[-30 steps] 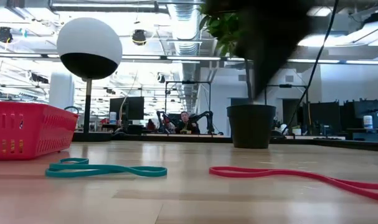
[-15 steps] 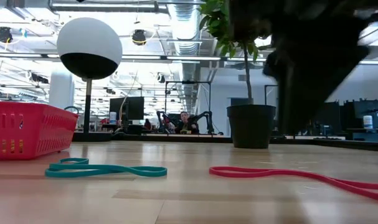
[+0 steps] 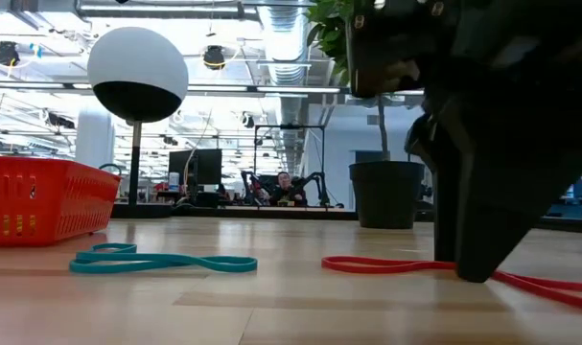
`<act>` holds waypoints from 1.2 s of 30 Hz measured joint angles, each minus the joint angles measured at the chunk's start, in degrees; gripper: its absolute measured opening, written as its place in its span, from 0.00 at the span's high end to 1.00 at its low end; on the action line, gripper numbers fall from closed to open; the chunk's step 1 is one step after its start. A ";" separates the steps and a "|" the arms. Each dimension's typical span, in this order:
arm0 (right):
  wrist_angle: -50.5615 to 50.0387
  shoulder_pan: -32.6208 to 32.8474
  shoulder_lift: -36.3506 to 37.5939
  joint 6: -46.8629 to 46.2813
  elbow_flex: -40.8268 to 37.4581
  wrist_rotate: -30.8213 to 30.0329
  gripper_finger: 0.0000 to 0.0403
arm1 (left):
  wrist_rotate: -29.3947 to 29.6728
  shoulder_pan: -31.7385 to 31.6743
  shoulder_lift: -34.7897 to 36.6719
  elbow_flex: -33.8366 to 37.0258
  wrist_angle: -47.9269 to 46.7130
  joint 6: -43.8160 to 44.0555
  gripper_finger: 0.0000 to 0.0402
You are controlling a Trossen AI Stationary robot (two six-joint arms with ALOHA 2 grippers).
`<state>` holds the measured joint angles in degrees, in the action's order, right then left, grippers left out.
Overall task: Pick and place items into bin
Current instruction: Put the red rubber band into the red bin
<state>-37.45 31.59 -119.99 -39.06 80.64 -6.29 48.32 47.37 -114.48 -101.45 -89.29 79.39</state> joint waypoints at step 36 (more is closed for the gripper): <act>-6.14 -1.41 -0.36 2.71 -0.52 -5.44 0.74 | -0.03 0.00 0.04 0.00 0.28 0.03 0.76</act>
<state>-43.59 30.18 -120.36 -36.35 80.12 -11.72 48.29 47.37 -114.43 -101.45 -89.01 79.43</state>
